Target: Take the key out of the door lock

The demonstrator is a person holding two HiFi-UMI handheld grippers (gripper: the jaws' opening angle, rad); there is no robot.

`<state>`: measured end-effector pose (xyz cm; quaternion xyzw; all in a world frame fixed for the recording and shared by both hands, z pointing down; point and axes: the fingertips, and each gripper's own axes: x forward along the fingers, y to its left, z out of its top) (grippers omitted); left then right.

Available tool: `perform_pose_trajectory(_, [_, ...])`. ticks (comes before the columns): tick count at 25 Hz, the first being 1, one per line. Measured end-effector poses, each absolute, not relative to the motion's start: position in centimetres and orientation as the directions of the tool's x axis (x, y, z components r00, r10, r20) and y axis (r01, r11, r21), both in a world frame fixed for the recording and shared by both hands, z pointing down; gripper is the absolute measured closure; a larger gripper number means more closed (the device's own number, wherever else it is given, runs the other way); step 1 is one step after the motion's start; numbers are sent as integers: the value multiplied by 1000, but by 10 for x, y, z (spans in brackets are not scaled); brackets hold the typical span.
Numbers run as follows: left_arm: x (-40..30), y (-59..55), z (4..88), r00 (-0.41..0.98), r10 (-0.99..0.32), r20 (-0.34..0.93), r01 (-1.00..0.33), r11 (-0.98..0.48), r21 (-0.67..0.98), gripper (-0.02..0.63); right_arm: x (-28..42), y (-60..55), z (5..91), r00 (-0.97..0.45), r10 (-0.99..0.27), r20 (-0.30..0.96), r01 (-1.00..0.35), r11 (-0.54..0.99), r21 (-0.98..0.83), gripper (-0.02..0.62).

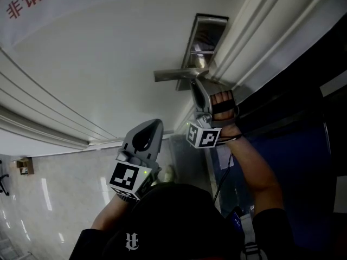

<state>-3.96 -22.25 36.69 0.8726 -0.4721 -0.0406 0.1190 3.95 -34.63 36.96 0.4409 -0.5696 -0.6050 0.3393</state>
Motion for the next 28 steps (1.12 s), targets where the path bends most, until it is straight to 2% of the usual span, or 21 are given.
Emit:
perform_pose_trajectory(3, [-40,-223,367,551,-834,34,-814,-528,243,600,37,-350,368,-383,-910,-159,-62,-146,987,545])
perform_pose_trajectory(5, [-41,-223,368,552,-833,35,-812,-528,247,601,36,-352,369,-392,-906,-160,-35,-159,987,563])
perform_pose_trajectory(14, [-39,-220,368,563,-825,36,-803,-537,257,600,36,-349,371,-396,-910,-123,43,-152,987,571])
perform_pose_trajectory(28, [-33,-212,367,589,-808,22,-787,-566,246,600,40,-324,375,-388,-915,-110,75,-150,986,574])
